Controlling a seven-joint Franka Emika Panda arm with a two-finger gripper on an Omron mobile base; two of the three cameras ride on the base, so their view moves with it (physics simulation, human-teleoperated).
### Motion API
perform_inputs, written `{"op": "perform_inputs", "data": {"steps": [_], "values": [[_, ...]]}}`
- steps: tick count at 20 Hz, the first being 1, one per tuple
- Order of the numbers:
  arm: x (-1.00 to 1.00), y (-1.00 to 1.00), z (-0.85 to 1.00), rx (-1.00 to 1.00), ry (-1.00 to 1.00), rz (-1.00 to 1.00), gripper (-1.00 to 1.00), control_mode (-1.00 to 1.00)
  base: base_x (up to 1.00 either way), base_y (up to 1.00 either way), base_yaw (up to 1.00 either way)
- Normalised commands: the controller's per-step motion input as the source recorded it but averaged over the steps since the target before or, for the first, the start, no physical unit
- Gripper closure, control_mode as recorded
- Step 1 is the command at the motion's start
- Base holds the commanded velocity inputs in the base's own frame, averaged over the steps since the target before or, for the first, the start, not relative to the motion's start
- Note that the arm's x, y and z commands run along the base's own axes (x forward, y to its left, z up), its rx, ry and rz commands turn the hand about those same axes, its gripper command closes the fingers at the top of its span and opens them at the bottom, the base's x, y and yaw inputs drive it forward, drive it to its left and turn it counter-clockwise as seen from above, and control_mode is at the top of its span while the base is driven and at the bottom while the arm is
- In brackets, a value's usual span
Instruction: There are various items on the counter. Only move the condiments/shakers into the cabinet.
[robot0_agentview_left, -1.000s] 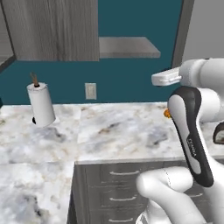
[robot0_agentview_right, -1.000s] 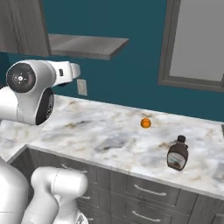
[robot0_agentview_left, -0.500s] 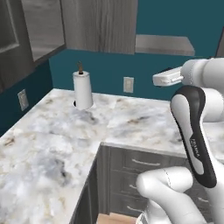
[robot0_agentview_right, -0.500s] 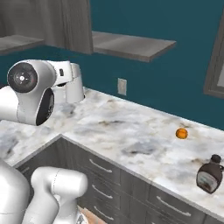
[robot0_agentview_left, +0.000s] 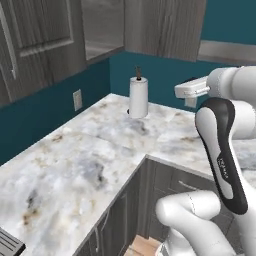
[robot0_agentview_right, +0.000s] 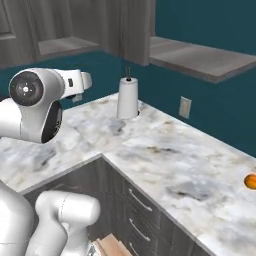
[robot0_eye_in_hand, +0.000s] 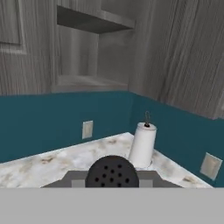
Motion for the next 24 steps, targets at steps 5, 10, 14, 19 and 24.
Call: {"op": "perform_inputs", "data": {"steps": [5, 10, 14, 19, 24], "values": [[0.0, 0.0, 0.0, 0.0, 0.0, 0.0, 1.0, 1.0, 0.32, 0.0, 0.47], [0.0, 0.0, 0.0, 0.0, 0.0, 0.0, 1.0, 1.0, 0.63, -0.14, 0.35], [0.0, 0.0, 0.0, 0.0, 0.0, 0.0, 1.0, 1.0, 0.99, -0.33, 0.1], [0.0, 0.0, 0.0, 0.0, 0.0, 0.0, 1.0, 1.0, 1.0, -0.44, 0.11], [0.0, 0.0, 0.0, 0.0, 0.0, 0.0, 1.0, 1.0, 1.0, -0.06, 0.03]]}}
